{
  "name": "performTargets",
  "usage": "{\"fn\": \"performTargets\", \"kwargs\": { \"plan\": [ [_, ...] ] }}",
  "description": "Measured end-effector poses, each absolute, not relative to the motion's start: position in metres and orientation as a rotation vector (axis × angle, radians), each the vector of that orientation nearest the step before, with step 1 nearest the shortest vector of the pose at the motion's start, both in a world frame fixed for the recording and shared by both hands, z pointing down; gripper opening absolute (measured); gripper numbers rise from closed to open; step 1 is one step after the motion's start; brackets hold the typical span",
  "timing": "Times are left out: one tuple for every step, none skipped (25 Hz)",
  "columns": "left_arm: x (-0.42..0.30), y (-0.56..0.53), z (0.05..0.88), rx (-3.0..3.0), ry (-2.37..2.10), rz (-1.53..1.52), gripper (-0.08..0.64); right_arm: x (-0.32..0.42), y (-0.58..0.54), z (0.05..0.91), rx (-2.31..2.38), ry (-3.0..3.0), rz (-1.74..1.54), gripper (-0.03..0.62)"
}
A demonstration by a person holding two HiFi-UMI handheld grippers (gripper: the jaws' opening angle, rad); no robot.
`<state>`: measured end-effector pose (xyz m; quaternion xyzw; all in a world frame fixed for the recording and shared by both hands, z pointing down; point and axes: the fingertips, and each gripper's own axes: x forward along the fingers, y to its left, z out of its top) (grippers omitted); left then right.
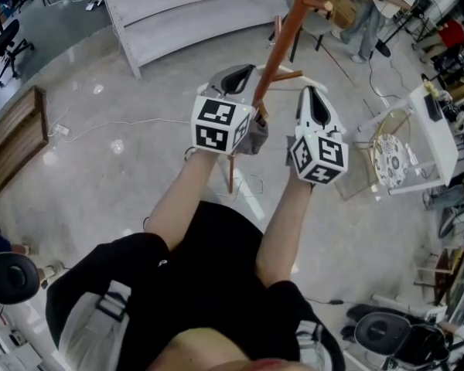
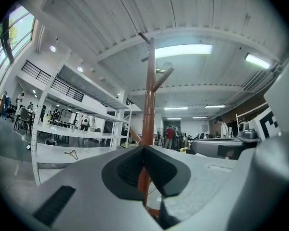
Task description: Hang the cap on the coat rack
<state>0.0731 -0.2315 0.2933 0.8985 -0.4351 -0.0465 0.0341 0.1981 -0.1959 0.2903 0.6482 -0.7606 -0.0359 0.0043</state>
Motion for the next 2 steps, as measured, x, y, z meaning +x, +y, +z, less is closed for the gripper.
{"fn": "performTargets", "kwargs": {
  "plan": [
    [0.0727, -0.2327, 0.2933, 2.762, -1.34, -0.143, 0.0, 0.1983, -0.1968, 0.2902, 2.032, -2.381, -0.113, 0.009],
    [0.0724, -0.2339, 0.2933, 2.761, -1.343, -0.144, 0.0, 0.1987, -0.1976, 0.2901, 2.033, -2.379, -0.115, 0.009]
  ]
}}
